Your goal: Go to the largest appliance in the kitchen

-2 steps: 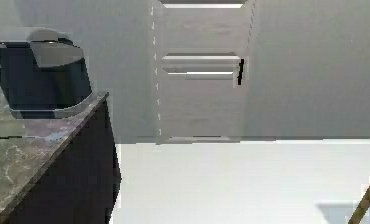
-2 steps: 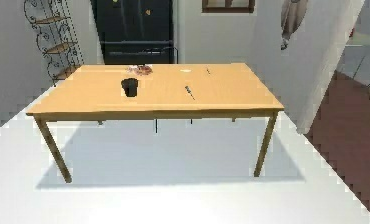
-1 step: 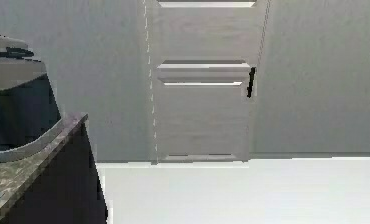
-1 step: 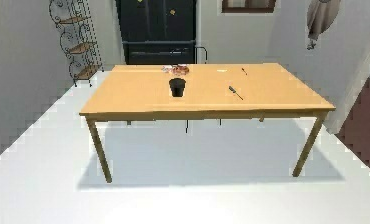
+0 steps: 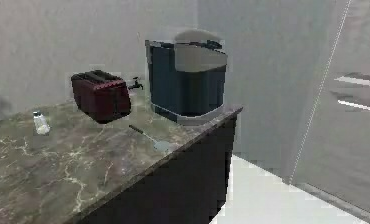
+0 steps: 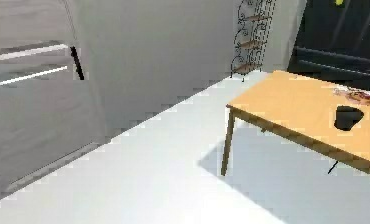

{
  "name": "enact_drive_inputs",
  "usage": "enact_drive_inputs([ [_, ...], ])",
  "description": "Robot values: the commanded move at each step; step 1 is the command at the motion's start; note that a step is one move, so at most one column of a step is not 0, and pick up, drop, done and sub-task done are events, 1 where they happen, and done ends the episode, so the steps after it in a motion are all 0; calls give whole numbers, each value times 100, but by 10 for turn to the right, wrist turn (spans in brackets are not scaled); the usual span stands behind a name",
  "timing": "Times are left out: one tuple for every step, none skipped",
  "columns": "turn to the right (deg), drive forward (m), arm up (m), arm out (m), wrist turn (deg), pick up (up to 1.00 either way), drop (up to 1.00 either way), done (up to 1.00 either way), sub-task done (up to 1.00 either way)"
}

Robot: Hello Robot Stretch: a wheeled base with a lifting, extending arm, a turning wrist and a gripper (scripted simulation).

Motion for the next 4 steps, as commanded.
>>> enact_drive_inputs([
  [420,0,0,0,0,0,0,0,0],
  [0,15,0,0,0,0,0,0,0],
  [390,0,0,0,0,0,0,0,0],
  [0,100,0,0,0,0,0,0,0],
])
